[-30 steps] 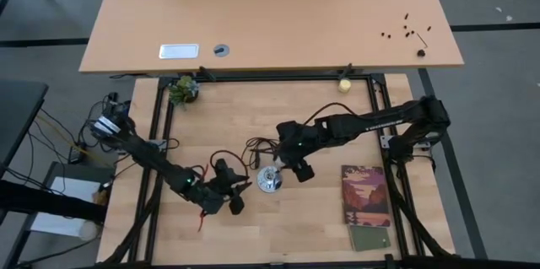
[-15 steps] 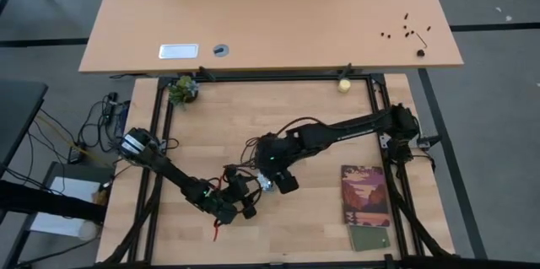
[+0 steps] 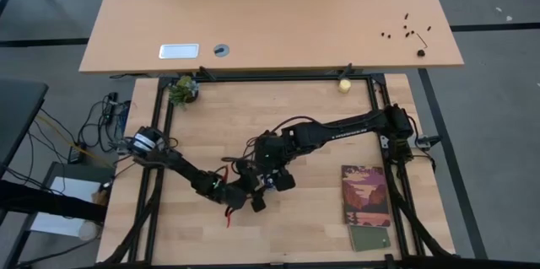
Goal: Screw lightbulb
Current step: Insert the white lightbulb into the silver lamp
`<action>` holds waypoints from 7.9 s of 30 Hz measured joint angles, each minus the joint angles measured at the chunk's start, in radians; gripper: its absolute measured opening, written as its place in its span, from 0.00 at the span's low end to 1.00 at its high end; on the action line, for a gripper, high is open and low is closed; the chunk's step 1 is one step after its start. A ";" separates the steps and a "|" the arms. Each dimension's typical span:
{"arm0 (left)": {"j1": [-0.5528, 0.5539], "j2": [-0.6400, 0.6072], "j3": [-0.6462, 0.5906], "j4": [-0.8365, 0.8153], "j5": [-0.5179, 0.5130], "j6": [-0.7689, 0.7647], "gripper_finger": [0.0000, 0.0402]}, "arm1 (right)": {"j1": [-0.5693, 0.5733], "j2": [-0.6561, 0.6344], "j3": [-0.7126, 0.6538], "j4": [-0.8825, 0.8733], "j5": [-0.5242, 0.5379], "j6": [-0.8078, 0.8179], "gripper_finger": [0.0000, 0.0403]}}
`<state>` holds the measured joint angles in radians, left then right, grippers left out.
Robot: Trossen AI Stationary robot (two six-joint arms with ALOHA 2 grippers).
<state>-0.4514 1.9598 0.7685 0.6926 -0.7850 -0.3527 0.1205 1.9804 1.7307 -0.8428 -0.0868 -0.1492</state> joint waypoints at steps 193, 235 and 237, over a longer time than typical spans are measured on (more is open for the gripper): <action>0.117 0.129 0.053 0.159 -0.065 0.066 0.53 | -0.080 -0.100 -0.038 -0.218 -0.023 -0.112 0.68; 0.169 0.129 0.079 0.207 0.009 0.092 0.42 | -0.103 -0.102 -0.263 0.072 -0.036 -0.252 0.67; 0.169 0.129 0.079 0.207 0.006 0.081 0.42 | -0.103 -0.102 -0.263 0.084 -0.034 -0.204 0.66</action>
<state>-0.2825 2.0888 0.8474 0.9001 -0.7794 -0.2722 0.0174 1.8788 1.4681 -0.7587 -0.1208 -0.3530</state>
